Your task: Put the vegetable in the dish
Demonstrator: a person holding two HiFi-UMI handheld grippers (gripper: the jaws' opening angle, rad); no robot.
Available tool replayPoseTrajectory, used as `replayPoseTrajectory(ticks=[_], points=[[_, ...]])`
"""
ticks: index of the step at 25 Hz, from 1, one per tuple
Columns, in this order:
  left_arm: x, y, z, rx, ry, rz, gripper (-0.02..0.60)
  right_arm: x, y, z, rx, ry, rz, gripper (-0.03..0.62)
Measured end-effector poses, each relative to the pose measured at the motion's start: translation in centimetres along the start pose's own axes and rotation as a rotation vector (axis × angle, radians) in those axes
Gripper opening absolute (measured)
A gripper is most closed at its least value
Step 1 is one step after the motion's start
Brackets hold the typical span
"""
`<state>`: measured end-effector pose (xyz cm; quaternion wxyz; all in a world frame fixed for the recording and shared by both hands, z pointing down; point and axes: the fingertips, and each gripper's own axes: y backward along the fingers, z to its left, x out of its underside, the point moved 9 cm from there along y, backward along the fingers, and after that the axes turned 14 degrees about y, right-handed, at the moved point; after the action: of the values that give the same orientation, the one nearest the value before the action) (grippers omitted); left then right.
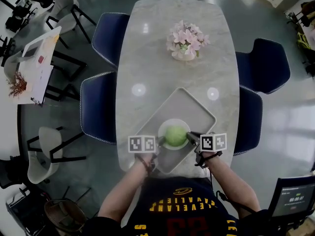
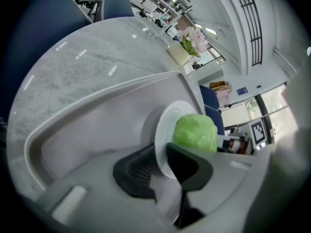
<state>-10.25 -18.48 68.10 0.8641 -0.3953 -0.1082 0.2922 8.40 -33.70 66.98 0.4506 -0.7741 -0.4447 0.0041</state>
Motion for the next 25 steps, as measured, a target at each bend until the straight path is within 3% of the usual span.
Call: replayPoseTrajectory(ticks=[19,25], points=[[0.6,-0.1,-1.4,-0.146,-0.174,-0.001,0.087,0.3,-0.1,-0.2,0.054,0.018,0.027,0.048],[0.8,-0.7,-1.8,-0.184,-0.238,-0.016,0.094,0.4,-0.2,-0.5,0.097,0.071,0.027,0.058]])
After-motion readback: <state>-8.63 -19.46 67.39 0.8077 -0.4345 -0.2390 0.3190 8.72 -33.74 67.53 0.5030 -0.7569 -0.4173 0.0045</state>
